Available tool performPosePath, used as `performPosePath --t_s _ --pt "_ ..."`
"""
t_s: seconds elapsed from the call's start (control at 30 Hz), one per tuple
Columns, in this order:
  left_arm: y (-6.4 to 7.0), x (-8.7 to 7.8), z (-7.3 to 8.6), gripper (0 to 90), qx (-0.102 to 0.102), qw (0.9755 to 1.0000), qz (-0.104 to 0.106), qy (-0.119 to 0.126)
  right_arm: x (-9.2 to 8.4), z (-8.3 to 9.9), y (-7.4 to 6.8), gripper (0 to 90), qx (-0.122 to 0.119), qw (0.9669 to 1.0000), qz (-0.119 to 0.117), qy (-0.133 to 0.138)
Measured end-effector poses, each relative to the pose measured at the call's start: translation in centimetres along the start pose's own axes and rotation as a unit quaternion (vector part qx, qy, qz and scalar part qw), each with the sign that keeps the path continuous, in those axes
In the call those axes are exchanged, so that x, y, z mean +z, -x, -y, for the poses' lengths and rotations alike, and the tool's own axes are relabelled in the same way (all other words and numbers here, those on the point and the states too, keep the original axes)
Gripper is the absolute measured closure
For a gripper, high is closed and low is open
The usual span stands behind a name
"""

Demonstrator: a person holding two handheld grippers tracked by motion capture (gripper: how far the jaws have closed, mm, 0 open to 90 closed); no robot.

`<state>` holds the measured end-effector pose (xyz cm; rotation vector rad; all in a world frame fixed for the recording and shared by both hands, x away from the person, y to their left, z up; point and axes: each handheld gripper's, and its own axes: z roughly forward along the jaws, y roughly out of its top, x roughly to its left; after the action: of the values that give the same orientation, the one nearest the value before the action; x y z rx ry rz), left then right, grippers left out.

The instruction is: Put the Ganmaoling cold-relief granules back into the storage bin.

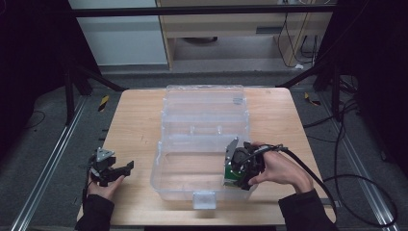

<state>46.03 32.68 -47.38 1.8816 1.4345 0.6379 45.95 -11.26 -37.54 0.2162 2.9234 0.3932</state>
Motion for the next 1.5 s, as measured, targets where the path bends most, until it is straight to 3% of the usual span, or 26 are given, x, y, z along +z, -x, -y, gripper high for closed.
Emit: performPosePath --t_s 0.6,0.87,1.03,1.13,1.23,1.3,1.37,1.5 --pt "0.0 -0.1 0.0 23.1 0.0 1.0 0.0 0.001 2.4 0.7 0.1 15.2 0.009 0.9998 -0.019 -0.002" --pt "0.0 0.0 0.0 23.1 0.0 1.0 0.001 0.001 2.4 1.1 0.2 11.3 0.021 0.9997 -0.015 0.005" --pt "0.0 0.0 0.0 23.1 0.0 1.0 0.0 0.0 0.7 1.6 0.5 9.7 0.042 0.9983 -0.01 0.04" --pt "0.0 -0.1 0.0 23.1 0.0 1.0 0.0 0.001 -0.7 2.2 0.4 7.3 0.055 0.9959 0.007 0.071" --pt "0.0 -0.1 0.0 23.2 0.0 1.0 0.0 0.002 -2.5 3.1 0.5 6.0 0.083 0.9904 0.037 0.104" --pt "0.0 -0.1 0.0 23.2 -0.001 1.0 0.0 0.002 -3.7 3.9 0.6 5.0 0.105 0.9839 0.064 0.13" --pt "0.0 -0.1 0.0 23.3 -0.001 1.0 0.0 0.003 -4.6 4.9 0.7 4.2 0.138 0.974 0.084 0.159" --pt "0.0 -0.2 -0.1 23.8 -0.002 1.0 0.0 0.004 -5.3 7.5 0.5 2.5 0.201 0.9493 0.119 0.21"
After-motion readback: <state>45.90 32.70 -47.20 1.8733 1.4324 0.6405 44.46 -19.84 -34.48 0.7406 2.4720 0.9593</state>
